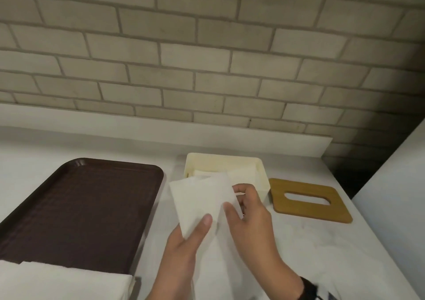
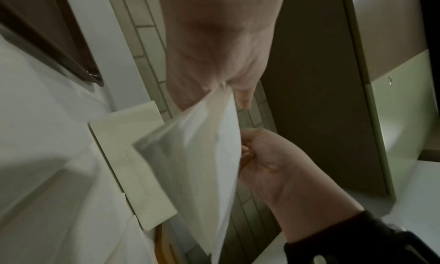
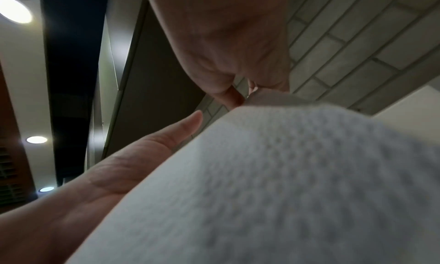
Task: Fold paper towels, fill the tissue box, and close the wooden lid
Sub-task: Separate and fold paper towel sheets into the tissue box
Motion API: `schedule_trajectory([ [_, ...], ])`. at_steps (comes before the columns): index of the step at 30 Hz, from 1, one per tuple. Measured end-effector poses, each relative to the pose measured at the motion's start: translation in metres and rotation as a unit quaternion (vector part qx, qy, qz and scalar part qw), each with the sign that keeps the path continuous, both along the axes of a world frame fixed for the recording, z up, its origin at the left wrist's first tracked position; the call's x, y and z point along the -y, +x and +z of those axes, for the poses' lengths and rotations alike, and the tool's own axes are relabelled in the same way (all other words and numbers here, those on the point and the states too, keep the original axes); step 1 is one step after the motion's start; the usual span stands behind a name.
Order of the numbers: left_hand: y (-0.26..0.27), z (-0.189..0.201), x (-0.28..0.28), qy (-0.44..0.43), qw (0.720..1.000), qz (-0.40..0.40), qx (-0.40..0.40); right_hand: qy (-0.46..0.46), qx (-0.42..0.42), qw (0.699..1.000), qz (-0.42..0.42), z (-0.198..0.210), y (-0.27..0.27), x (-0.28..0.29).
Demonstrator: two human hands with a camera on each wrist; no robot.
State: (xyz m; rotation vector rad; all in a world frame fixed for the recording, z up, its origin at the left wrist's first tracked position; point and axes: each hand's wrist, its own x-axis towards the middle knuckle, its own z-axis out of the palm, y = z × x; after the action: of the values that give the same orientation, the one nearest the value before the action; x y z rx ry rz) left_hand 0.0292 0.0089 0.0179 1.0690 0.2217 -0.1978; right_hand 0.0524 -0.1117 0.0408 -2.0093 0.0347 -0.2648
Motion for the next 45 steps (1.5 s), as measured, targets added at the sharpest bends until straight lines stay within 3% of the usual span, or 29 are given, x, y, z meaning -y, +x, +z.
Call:
schedule_trajectory([
  [8, 0.004, -0.007, 0.011, 0.064, 0.997, -0.029, 0.043, 0.03, -0.003, 1.0, -0.002, -0.009, 0.001, 0.006],
  [11, 0.008, -0.008, 0.011, 0.079, 0.994, -0.035, 0.06, 0.163, -0.065, 0.984, 0.0, -0.012, 0.003, 0.02],
  [14, 0.014, -0.01, 0.015, 0.153, 0.982, -0.015, 0.106, 0.278, -0.119, 0.952, 0.042, -0.013, 0.001, 0.03],
  [17, 0.021, -0.011, 0.024, 0.232, 0.96, 0.065, 0.143, 0.277, -0.062, 0.958, 0.034, -0.01, -0.001, 0.036],
  [19, 0.023, -0.008, 0.031, 0.239, 0.952, 0.102, 0.162, 0.289, -0.022, 0.956, 0.041, -0.008, 0.0, 0.039],
  [26, 0.031, -0.022, 0.059, 0.243, 0.96, 0.08, 0.115, 0.27, -0.021, 0.963, 0.004, -0.041, 0.0, 0.035],
  [32, 0.039, -0.009, 0.061, 0.245, 0.949, 0.091, 0.177, 0.326, 0.031, 0.944, 0.024, -0.025, 0.006, 0.047],
  [38, 0.04, -0.026, 0.065, 0.261, 0.956, 0.06, 0.118, 0.295, -0.016, 0.955, -0.012, -0.05, 0.011, 0.048],
  [41, 0.047, -0.014, 0.06, 0.175, 0.973, 0.092, 0.115, 0.21, -0.025, 0.976, 0.052, -0.046, 0.019, 0.061],
  [43, 0.055, -0.001, 0.053, 0.114, 0.981, 0.115, 0.105, 0.1, -0.101, 0.987, 0.076, -0.041, 0.025, 0.075],
  [45, 0.066, 0.009, 0.046, 0.068, 0.986, 0.122, 0.093, 0.067, -0.171, 0.98, 0.069, -0.033, 0.033, 0.089],
])
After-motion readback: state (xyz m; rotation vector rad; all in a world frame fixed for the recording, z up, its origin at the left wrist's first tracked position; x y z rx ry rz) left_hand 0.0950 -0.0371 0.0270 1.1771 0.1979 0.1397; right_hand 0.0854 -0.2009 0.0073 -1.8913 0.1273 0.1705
